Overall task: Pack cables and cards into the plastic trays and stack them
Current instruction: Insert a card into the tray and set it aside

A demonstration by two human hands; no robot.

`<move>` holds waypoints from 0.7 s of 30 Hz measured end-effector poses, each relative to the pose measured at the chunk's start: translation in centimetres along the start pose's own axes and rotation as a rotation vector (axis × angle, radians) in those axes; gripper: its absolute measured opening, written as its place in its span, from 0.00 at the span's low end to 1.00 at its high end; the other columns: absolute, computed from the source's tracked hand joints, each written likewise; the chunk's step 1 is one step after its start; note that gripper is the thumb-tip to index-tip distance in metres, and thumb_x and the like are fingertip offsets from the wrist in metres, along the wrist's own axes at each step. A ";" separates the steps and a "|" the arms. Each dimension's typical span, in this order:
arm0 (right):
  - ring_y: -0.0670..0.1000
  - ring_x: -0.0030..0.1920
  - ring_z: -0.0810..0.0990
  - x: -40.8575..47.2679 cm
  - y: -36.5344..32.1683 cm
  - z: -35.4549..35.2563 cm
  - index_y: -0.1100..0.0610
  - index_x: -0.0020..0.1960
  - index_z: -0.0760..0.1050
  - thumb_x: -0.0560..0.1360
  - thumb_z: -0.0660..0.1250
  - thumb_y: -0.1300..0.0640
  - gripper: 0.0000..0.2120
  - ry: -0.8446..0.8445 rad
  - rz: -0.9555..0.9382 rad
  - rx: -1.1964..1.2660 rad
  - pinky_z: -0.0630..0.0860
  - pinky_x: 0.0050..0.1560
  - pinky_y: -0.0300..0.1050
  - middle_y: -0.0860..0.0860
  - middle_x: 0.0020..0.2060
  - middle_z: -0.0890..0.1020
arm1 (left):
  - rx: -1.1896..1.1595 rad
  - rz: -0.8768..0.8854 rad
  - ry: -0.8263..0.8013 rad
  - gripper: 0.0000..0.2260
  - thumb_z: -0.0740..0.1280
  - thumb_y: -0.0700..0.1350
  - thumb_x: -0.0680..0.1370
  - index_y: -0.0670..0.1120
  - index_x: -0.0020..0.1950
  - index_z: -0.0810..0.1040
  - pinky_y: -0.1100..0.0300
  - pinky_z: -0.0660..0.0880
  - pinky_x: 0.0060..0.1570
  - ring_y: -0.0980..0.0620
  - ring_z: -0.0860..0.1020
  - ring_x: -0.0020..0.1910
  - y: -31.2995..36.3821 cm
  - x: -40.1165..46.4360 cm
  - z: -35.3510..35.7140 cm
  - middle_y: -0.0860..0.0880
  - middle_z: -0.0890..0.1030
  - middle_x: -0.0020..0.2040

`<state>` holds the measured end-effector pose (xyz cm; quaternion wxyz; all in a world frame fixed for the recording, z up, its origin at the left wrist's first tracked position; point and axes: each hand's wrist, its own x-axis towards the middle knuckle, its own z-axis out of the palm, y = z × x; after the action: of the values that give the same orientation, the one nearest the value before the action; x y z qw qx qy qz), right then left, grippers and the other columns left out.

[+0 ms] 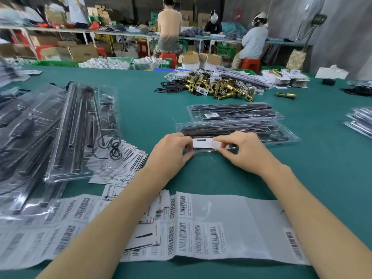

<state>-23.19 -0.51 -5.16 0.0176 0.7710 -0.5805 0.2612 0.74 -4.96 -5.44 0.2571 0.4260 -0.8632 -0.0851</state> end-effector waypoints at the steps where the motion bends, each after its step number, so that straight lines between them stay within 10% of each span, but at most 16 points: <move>1: 0.46 0.49 0.78 -0.5 0.4 -0.2 0.48 0.61 0.83 0.76 0.72 0.58 0.15 -0.012 0.004 0.005 0.73 0.53 0.41 0.39 0.45 0.84 | -0.009 -0.002 0.006 0.06 0.73 0.48 0.77 0.46 0.49 0.81 0.50 0.76 0.51 0.49 0.77 0.48 -0.2 -0.1 0.1 0.50 0.80 0.48; 21: 0.49 0.49 0.71 -1.5 1.5 0.3 0.45 0.47 0.81 0.75 0.73 0.51 0.02 0.050 0.074 -0.047 0.70 0.53 0.45 0.42 0.42 0.78 | 0.071 -0.083 -0.073 0.15 0.65 0.63 0.78 0.56 0.58 0.79 0.56 0.73 0.51 0.53 0.70 0.60 -1.1 0.0 -0.2 0.54 0.69 0.55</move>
<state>-24.70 0.21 -6.46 0.0406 0.7418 -0.6137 0.2672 1.62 -5.65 -5.65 0.2065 0.4670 -0.8561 -0.0803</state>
